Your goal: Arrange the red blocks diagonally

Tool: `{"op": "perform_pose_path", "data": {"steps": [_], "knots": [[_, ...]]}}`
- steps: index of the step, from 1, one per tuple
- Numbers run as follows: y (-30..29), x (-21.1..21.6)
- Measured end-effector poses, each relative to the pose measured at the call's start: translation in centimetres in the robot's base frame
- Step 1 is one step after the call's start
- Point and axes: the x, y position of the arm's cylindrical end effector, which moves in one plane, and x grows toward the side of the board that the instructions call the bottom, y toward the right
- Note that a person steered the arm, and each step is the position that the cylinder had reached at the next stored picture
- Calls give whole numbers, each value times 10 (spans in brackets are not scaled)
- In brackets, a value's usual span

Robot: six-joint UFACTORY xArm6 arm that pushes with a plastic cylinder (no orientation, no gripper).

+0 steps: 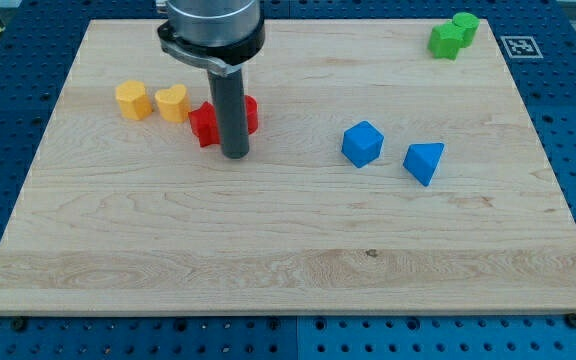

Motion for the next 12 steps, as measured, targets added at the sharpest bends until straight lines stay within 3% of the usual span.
{"op": "perform_pose_path", "data": {"steps": [2,5,8,11,12], "knots": [[-68,-13],[-19,-16],[-7,-19],[-1,-53],[27,-54]]}}
